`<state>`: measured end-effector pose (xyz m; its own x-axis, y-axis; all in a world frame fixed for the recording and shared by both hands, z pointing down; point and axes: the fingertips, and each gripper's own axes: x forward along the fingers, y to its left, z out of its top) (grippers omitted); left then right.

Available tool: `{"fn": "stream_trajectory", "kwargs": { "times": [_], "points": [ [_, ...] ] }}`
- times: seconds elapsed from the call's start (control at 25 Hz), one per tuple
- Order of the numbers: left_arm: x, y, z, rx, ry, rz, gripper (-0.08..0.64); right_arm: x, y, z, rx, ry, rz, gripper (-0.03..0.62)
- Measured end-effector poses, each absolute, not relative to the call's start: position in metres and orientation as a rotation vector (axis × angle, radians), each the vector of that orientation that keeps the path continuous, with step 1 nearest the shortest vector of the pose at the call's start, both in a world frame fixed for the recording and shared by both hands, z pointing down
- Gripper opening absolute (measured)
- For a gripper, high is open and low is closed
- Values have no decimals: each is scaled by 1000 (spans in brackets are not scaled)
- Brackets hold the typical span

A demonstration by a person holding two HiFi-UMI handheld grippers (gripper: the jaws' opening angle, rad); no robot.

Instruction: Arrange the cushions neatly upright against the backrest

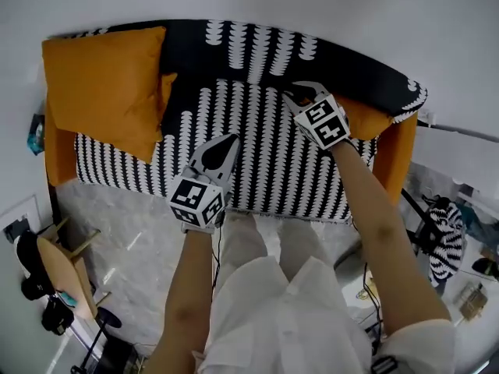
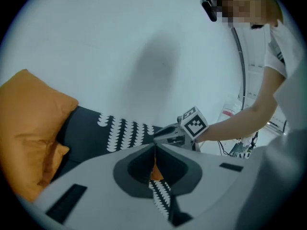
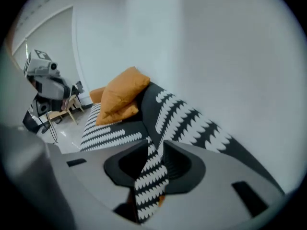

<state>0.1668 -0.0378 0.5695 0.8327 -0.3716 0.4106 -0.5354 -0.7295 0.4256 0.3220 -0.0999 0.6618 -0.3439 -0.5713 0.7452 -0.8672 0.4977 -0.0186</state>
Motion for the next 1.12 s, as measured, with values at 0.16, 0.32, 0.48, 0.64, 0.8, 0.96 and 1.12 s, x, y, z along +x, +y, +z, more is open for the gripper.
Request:
{"fn": "stream_trajectory", "kwargs": {
  "times": [0.16,0.32,0.48,0.64,0.8,0.96,1.12],
  "points": [
    [106,-52,560,2453,-754,403,17,235,-149,632,1096,-2146,502,114],
    [54,-69,551,2437,-869,379,17,156,-194,610,979,-2226,406,132],
    [3,-82,544,2403,-968,346,17,94,-237,596,887,-2255,301,166],
    [-44,-91,546,2353,-1055,320,17,42,-281,587,790,-2251,189,195],
    [-83,-98,556,2301,-1120,305,17,12,-331,594,756,-2189,125,218],
    [-110,-99,573,2248,-1171,301,17,-7,-370,617,750,-2130,118,232],
    [-126,-94,579,2216,-1193,293,17,-18,-378,637,710,-2034,87,204]
  ]
}}
